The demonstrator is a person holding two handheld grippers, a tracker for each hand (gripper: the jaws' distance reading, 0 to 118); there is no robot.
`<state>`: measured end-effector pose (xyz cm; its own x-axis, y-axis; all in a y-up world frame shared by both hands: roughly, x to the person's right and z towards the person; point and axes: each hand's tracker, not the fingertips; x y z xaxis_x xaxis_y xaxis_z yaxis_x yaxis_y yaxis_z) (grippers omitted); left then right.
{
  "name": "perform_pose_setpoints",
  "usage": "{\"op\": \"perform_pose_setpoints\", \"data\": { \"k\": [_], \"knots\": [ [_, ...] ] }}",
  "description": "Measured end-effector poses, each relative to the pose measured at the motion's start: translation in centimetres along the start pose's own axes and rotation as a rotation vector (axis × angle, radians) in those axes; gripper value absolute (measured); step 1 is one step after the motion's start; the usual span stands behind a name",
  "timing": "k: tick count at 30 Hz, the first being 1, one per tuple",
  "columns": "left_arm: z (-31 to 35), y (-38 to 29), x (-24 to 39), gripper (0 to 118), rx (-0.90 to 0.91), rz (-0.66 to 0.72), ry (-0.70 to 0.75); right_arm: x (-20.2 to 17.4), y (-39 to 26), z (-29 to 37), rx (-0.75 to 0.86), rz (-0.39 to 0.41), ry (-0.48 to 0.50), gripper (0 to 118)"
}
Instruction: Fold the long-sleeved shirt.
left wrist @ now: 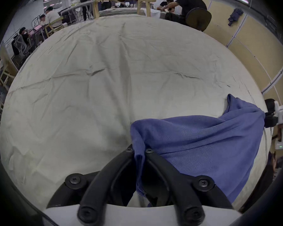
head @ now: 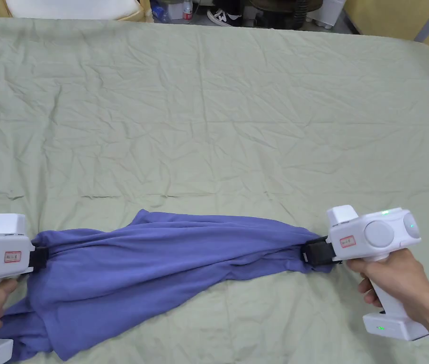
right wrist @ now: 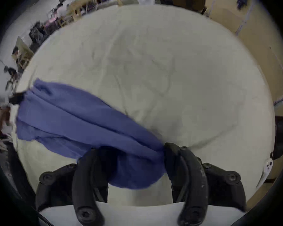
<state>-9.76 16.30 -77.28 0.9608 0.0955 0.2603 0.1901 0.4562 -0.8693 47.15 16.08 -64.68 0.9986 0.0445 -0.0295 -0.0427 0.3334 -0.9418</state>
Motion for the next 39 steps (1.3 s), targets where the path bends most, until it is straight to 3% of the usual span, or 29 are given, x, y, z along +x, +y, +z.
{"op": "perform_pose_setpoints", "data": {
  "k": [3, 4, 5, 6, 7, 8, 10, 12, 16, 20, 26, 39],
  "knots": [
    [-0.1, -0.2, 0.1, 5, 0.013, -0.002, 0.002, -0.8, -0.3, 0.7, 0.017, 0.019, -0.044, 60],
    [-0.1, -0.3, 0.2, 5, 0.020, -0.009, 0.004, -1.0, -0.5, 0.8, 0.033, 0.036, -0.045, 46],
    [-0.2, -0.6, 0.3, 5, 0.033, -0.019, 0.010, -1.2, -0.8, 0.9, 0.066, 0.069, -0.032, 16],
    [-0.1, -0.7, 0.4, 5, 0.042, -0.022, 0.013, -1.5, -0.7, 1.0, 0.097, 0.090, -0.013, 13],
    [0.2, -0.9, 0.5, 5, 0.054, -0.026, 0.017, -1.9, -0.7, 1.2, 0.122, 0.101, 0.010, 13],
    [0.8, -1.0, 0.5, 5, 0.070, -0.031, 0.022, -2.6, -0.7, 1.6, 0.098, 0.097, -0.075, 13],
    [2.6, -1.1, 0.6, 5, 0.116, -0.031, 0.015, -3.5, -0.9, 2.9, 0.175, 0.117, -0.064, 13],
    [5.1, -1.1, 0.7, 5, 0.179, -0.045, 0.013, -3.7, -1.2, 4.9, 0.261, 0.062, -0.075, 13],
    [11.4, -0.4, 0.6, 5, 0.310, -0.059, -0.002, -3.6, -1.2, 11.2, 0.442, -0.052, -0.009, 13],
    [18.1, 0.7, 1.2, 5, 0.437, -0.080, -0.031, -6.4, -0.5, 19.0, 0.584, 0.068, -0.027, 13],
    [28.4, 3.5, 0.2, 5, 0.630, -0.082, -0.020, -9.0, 2.1, 29.9, 0.780, 0.134, -0.022, 13],
    [47.3, 14.1, -2.3, 5, 0.898, -0.137, 0.069, -7.2, 11.3, 51.4, 1.095, 0.122, -0.090, 13]
  ]
}}
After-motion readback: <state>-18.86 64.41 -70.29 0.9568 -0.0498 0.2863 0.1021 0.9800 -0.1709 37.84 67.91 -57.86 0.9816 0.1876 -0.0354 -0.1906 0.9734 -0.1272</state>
